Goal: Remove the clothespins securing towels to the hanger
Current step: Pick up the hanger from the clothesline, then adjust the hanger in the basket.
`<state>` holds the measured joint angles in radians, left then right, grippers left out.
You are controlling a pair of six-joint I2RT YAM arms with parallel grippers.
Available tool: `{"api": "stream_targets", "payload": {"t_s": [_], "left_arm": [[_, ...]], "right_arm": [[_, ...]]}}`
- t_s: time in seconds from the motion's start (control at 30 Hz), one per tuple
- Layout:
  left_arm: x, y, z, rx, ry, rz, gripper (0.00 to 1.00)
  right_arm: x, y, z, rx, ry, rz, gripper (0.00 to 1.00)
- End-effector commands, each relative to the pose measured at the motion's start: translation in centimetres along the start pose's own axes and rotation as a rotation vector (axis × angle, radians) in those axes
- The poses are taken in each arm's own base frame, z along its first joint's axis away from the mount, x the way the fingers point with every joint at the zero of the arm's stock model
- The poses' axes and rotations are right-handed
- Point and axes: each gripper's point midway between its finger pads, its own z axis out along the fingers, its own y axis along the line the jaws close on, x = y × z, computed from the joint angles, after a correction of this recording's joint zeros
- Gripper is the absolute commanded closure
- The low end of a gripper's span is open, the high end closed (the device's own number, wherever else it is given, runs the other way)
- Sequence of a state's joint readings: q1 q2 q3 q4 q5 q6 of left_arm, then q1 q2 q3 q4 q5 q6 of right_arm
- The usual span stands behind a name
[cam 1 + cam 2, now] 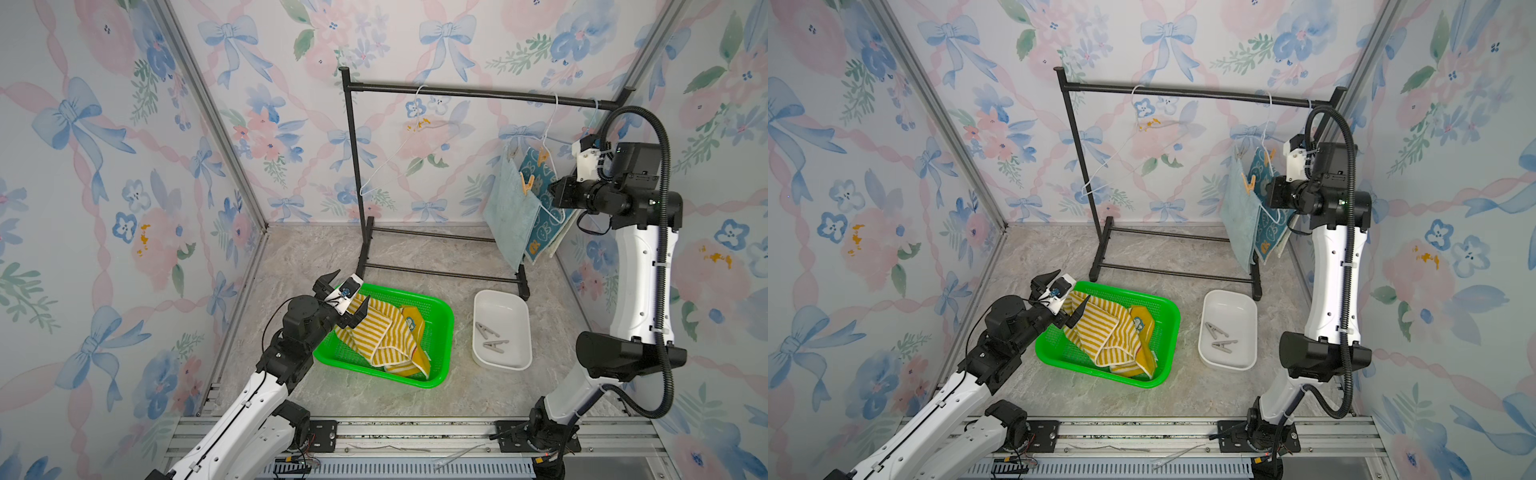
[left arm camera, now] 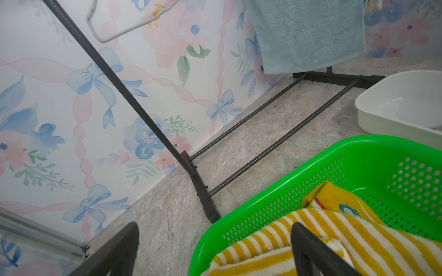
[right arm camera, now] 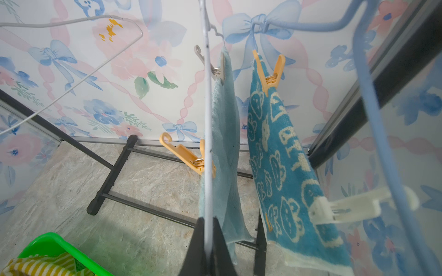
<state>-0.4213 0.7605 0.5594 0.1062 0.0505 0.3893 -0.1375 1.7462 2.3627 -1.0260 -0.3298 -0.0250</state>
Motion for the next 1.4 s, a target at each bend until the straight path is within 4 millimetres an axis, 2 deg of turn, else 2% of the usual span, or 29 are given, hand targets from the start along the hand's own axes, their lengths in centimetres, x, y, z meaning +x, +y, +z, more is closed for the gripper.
{"api": "stream_targets", "payload": {"t_s": [0.0, 0.23, 0.27, 0.53, 0.73, 0.93, 1.17, 1.37], "left_arm": [[-0.5, 0.2, -0.3, -0.001, -0.018, 0.005, 0.02], [-0.7, 0.4, -0.5, -0.009, -0.026, 0.003, 0.02], [-0.7, 0.5, -0.6, -0.012, -0.028, 0.004, 0.02], [-0.8, 0.7, -0.7, -0.023, -0.035, 0.004, 0.02], [-1.0, 0.7, -0.9, -0.020, -0.039, 0.010, 0.05], [-1.2, 1.0, -1.2, -0.030, -0.040, 0.025, 0.07], [-1.7, 1.7, -1.8, -0.066, -0.067, 0.039, 0.09], [-2.8, 3.0, -2.8, -0.117, -0.070, 0.063, 0.09]], "right_arm": [[-4.4, 2.0, -3.4, -0.062, -0.193, -0.045, 1.00], [-5.8, 2.7, -4.2, -0.092, -0.255, -0.048, 1.00], [-6.1, 3.1, -5.5, -0.096, -0.276, -0.053, 1.00], [-4.0, 4.3, -7.7, -0.113, -0.275, -0.024, 1.00], [-0.6, 6.5, -9.9, -0.158, -0.252, -0.023, 1.00], [4.2, 9.9, -13.2, -0.238, -0.194, -0.044, 1.00], [9.5, 14.4, -17.5, -0.451, -0.143, -0.018, 1.00], [11.8, 17.9, -20.5, -0.640, -0.105, -0.042, 1.00]]}}
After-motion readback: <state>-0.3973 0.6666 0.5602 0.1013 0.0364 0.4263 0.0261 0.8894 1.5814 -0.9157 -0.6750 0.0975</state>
